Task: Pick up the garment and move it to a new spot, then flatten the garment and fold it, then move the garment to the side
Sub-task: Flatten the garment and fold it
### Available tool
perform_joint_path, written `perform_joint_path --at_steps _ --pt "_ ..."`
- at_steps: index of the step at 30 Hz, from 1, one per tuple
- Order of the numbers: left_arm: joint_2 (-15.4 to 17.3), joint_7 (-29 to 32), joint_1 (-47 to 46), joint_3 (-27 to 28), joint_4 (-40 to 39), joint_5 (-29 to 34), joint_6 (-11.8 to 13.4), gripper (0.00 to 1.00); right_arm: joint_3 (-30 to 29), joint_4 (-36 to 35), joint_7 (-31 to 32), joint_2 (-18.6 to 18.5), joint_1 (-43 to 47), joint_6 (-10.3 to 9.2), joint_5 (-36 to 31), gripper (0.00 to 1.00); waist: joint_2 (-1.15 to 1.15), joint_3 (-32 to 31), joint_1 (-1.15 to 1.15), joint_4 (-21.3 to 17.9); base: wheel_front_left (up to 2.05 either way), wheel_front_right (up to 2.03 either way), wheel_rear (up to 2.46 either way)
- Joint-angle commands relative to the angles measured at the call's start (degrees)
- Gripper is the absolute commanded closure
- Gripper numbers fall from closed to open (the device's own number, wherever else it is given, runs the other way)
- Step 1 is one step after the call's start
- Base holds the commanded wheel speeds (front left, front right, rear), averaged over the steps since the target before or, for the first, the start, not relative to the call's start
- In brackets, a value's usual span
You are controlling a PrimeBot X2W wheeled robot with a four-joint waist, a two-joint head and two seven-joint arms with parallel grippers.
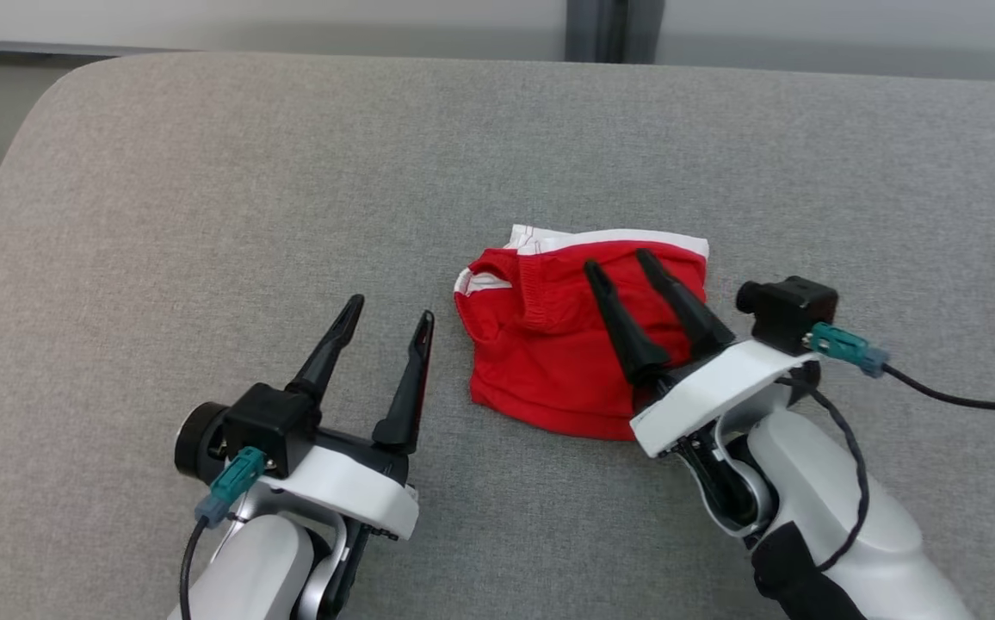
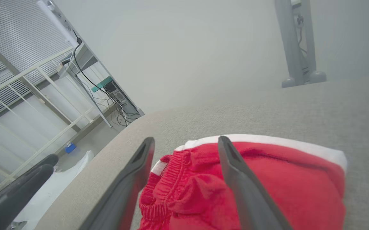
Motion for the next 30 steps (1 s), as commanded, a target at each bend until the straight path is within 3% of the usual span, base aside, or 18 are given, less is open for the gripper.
perform_joint_path --at_steps 1,9,17,30 --pt "1.03 0.07 1.16 0.81 -0.38 -0.29 0.70 0.00 -2.73 -2.05 -0.42 -0.71 1.43 0.00 -1.83 0.00 0.00 -1.28 0.00 -1.55 0.00 0.00 0.00" --pt "3.79 -0.21 2.73 4.12 -3.26 -0.46 3.30 0.00 -17.88 -13.28 -0.37 -3.71 10.54 0.00 -12.78 0.00 0.00 -3.59 0.00 -5.46 0.00 0.00 0.00" --pt "6.17 -0.04 4.82 6.43 -5.49 -1.15 4.79 0.00 -27.28 -21.36 1.67 -5.50 18.64 -0.01 -21.35 0.00 0.00 -5.98 0.00 -7.81 0.00 0.00 0.00" --pt "8.11 1.47 10.54 7.36 -8.16 -2.53 6.76 0.00 -34.17 -30.09 6.10 -3.95 31.74 -0.01 -28.29 0.00 0.00 -9.98 0.00 -10.17 0.00 0.00 0.00"
